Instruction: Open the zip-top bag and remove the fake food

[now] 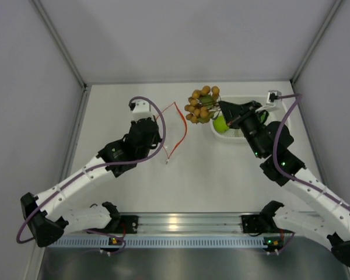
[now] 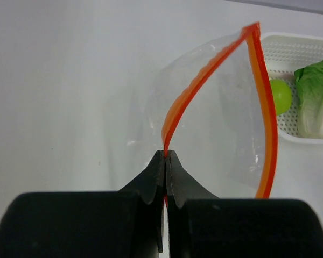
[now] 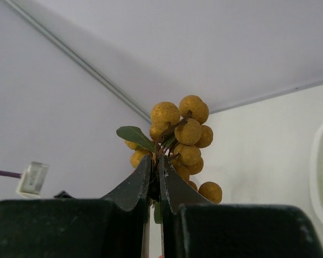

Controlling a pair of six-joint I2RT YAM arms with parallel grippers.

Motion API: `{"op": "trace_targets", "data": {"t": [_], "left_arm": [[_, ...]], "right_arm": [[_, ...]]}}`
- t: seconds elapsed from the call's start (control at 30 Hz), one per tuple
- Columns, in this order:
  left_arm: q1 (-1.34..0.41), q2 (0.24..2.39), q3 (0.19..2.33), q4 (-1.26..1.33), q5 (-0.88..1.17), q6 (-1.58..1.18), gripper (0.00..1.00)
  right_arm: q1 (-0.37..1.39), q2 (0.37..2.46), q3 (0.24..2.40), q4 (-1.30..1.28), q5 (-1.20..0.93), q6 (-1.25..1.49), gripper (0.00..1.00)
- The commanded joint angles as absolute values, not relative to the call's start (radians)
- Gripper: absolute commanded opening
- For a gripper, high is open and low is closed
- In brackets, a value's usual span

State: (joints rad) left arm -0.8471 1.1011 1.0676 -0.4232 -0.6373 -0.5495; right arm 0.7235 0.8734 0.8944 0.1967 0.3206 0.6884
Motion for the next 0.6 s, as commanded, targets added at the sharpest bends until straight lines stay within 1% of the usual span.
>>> {"op": "trace_targets", "data": {"t": [0.0, 0.13, 0.3, 0.57], "left_arm": [[-0.833, 1.112, 1.141, -0.452, -0.670, -0.485, 0.00], [-0.824, 1.104, 1.160, -0.480, -0.658, -0.463, 0.00], [-0.816, 1.098, 1.172, -0.531, -0.643, -0.440, 0.00], [-0.815, 1.037, 1.144, -0.587, -0.652, -0.426, 0.00]], "right_arm": [[0.652, 0.864, 0.950, 0.078, 0.290, 0.673, 0.00], [0.525, 0.880, 0.951, 0.032, 0.255, 0.675, 0.00], [0.422, 0.940, 0.962, 0.008, 0.236, 0.641, 0.00], [0.259, 1.046, 0.946, 0.060, 0.229, 0.586, 0.00]]}}
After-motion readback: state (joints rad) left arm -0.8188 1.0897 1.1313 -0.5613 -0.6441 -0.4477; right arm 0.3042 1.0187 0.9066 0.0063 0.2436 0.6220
